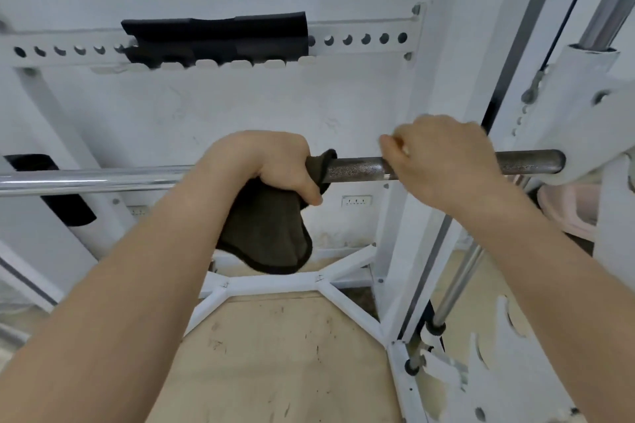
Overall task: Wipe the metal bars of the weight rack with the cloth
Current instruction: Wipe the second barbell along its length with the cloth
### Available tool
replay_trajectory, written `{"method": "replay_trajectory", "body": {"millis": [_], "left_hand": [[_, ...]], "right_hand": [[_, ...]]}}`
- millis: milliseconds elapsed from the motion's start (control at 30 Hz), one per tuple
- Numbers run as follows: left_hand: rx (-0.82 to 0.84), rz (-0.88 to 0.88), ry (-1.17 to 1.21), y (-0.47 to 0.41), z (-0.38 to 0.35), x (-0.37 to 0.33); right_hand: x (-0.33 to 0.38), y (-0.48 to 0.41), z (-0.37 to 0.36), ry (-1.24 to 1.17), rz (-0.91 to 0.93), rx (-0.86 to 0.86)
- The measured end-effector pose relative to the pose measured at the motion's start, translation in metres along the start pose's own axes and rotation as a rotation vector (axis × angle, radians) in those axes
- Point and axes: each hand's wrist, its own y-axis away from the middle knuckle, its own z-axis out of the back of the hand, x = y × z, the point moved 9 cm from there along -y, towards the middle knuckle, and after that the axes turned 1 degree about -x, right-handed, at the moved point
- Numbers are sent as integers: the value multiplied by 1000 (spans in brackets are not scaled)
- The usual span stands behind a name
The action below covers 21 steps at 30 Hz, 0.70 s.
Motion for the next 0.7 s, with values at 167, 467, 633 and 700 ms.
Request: {"method": "replay_trajectory", "body": {"millis": [167, 467, 633, 700], "left_hand": [[-320, -44, -68, 11, 5, 6], [-1004, 46, -385, 102, 12, 155], [-205, 35, -68, 51, 10, 169], [76, -2, 76, 42, 2, 165]], "right_hand": [[74, -26, -23, -337, -28, 42], [71, -21, -38, -64, -183, 83], [123, -26, -28, -144, -181, 67], [179, -35, -17, -207, -87, -3]]}}
